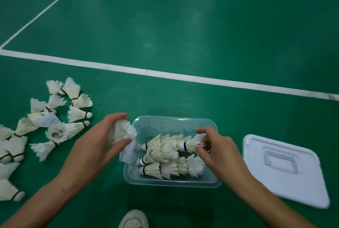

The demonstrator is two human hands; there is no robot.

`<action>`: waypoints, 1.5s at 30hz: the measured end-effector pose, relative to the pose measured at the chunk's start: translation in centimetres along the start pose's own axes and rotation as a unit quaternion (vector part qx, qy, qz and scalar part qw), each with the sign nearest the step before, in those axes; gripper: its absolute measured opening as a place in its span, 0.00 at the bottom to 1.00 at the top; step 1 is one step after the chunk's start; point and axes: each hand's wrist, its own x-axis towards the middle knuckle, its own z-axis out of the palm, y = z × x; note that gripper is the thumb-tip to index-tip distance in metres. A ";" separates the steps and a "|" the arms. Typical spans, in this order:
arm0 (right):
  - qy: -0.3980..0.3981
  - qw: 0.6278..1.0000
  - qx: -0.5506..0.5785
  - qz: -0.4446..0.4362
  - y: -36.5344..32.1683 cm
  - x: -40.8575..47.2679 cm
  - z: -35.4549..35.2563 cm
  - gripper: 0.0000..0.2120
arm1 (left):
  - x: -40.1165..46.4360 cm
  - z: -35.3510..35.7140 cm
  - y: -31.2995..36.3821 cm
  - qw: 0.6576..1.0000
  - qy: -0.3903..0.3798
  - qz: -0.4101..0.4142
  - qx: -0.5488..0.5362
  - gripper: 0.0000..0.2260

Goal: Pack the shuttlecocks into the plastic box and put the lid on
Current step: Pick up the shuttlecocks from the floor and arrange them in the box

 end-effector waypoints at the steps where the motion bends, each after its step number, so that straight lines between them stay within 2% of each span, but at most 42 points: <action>1: -0.008 1.000 -0.011 -0.005 0.2 0.1 0.5 0.18 | 0.4 0.5 0.7 1.000 -0.011 0.016 0.006 0.29; 5: -0.026 0.999 -0.025 -0.019 0.7 1.3 2.2 0.19 | 1.7 2.6 2.1 0.997 -0.040 0.063 0.034 0.35; 8: -0.055 0.998 0.003 -0.017 0.5 1.9 3.3 0.20 | 2.2 3.7 2.4 0.992 -0.054 0.091 0.066 0.36; 17: -0.106 0.993 0.043 0.008 -0.4 2.4 6.9 0.22 | 2.9 6.4 3.2 0.984 -0.091 0.139 0.070 0.40; 21: -0.137 0.988 0.066 0.018 -0.3 2.4 5.7 0.24 | 3.2 7.2 3.4 0.979 -0.100 0.156 0.090 0.41; 23: -0.108 0.992 0.068 0.002 -0.1 2.1 4.1 0.23 | 3.4 7.3 3.5 0.976 -0.100 0.163 0.104 0.42; 26: -0.048 0.990 0.127 -0.025 -0.7 1.5 2.2 0.14 | 3.6 7.6 3.6 0.974 -0.096 0.163 0.122 0.41; 30: -0.086 0.981 0.167 -0.044 -2.3 1.1 2.4 0.10 | 3.9 8.3 4.4 0.975 -0.079 0.160 0.133 0.40; 34: -0.070 0.972 0.222 -0.043 -2.3 1.0 2.5 0.01 | 4.2 8.7 4.7 0.974 -0.076 0.162 0.142 0.38; 38: -0.041 0.976 0.214 -0.030 -1.1 0.8 1.7 0.02 | 4.3 8.6 4.7 0.971 -0.093 0.154 0.159 0.42; 41: 0.009 0.982 0.191 0.006 0.3 0.7 0.6 0.04 | 4.5 8.4 4.6 0.966 -0.099 0.164 0.174 0.41; 45: 0.050 0.990 0.132 0.021 1.6 -0.1 -0.5 0.05 | 5.0 8.9 4.3 0.943 -0.165 0.195 0.212 0.37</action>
